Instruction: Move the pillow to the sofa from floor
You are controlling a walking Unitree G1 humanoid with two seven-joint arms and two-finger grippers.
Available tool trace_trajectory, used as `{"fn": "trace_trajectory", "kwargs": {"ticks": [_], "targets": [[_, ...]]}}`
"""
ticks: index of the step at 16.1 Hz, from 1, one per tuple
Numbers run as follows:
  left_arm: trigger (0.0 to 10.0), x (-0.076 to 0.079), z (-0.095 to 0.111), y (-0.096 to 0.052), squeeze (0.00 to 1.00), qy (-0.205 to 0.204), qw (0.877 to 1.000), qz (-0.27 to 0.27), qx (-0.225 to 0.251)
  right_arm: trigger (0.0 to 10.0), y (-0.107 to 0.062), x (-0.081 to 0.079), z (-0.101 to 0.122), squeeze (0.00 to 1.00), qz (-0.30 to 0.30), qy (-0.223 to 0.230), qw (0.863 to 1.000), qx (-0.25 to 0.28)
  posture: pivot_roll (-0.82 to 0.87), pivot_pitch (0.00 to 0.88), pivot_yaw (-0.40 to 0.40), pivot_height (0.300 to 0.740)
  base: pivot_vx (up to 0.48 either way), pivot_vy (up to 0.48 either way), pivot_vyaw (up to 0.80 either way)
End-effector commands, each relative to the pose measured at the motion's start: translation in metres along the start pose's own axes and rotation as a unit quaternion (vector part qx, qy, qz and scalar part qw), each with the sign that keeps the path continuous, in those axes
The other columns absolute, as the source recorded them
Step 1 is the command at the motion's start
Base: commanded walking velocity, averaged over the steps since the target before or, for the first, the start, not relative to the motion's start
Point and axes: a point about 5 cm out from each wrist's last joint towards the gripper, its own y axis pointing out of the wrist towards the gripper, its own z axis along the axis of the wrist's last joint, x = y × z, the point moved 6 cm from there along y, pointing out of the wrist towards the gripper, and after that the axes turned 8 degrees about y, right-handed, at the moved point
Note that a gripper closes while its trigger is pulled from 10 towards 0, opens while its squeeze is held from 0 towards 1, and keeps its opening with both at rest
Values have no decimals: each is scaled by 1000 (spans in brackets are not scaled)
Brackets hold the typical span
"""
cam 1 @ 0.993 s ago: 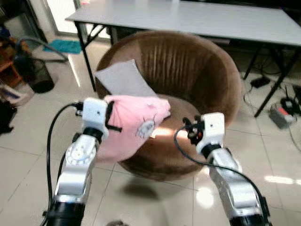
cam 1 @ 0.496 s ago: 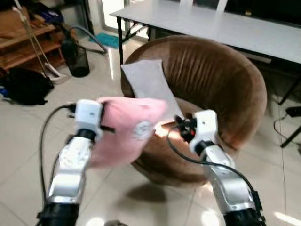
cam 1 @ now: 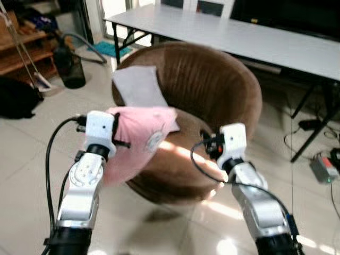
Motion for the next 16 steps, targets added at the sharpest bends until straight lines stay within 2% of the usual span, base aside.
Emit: {"fn": "trace_trajectory", "kwargs": {"ticks": [1, 4, 7, 16], "targets": [[10000, 4, 23, 3, 0, 11, 999, -6, 44, 10000, 0, 5, 0, 0, -6, -2, 1000, 1, 40, 0, -24, 740, 0, 0, 0], [10000, 1, 29, 3, 0, -9, 998, -3, 59, 10000, 0, 3, 1, 0, -1, -2, 1000, 2, 42, 0, -27, 740, 0, 0, 0], [10000, -3, 31, 3, 0, -21, 998, 2, 63, 10000, 2, 3, 0, 0, 0, 0, 1000, 2, 45, 0, -32, 740, 333, 0, 0], [10000, 1, 26, 2, 0, -24, 998, -11, 54, 10000, 3, 1, -3, 0, 3, 0, 1000, -3, 52, 0, -34, 740, 367, 0, 0]]}}
